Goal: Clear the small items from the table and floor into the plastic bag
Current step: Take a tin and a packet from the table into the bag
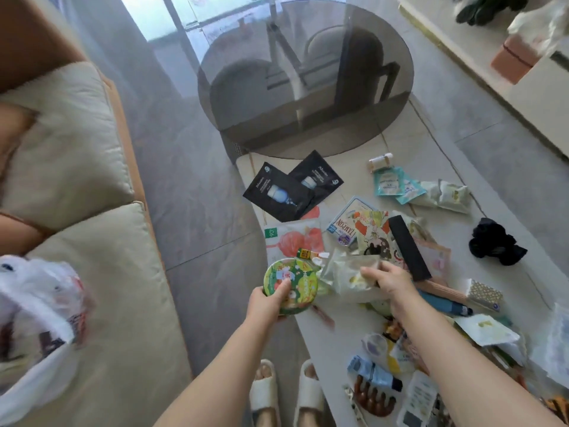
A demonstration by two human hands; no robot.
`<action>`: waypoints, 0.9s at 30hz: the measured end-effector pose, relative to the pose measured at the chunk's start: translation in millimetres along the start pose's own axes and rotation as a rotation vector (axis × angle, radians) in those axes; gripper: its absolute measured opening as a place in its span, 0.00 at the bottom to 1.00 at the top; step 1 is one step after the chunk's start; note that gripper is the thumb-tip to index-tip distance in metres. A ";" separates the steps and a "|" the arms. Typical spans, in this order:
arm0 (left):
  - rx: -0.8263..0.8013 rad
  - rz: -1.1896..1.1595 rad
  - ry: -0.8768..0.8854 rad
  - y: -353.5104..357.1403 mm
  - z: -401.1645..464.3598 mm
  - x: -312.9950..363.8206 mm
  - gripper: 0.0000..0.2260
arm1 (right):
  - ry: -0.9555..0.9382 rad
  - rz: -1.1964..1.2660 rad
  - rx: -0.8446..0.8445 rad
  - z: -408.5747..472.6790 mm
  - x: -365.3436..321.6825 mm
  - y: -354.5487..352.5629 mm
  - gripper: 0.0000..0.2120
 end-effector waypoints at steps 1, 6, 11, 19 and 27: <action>0.010 -0.035 -0.001 -12.7 -3.3 0.8 0.21 | -0.015 -0.019 -0.016 -1.7 -4.3 13.1 0.11; 0.067 -0.215 -0.011 -84.3 -16.0 -1.2 0.20 | -0.057 -0.074 -0.120 -24.6 -29.4 91.1 0.06; 0.176 -0.381 -0.043 -173.9 -20.8 -17.4 0.21 | -0.110 -0.121 -0.246 -61.4 -49.1 183.4 0.09; 0.297 -0.646 -0.060 -319.7 -34.4 -55.5 0.14 | -0.201 -0.255 -0.414 -118.9 -64.3 337.1 0.03; 0.459 -0.867 -0.045 -451.1 -31.8 -74.0 0.18 | -0.221 -0.291 -0.523 -172.3 -70.0 491.4 0.05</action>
Point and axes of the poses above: each hand's wrist, its own z-axis towards the middle knuckle, its own y-axis out of the palm, x = y × z, the point moved 3 cm from there along z, towards the middle knuckle, and after that the axes turned 6 degrees about -y, right-handed, at the moved point
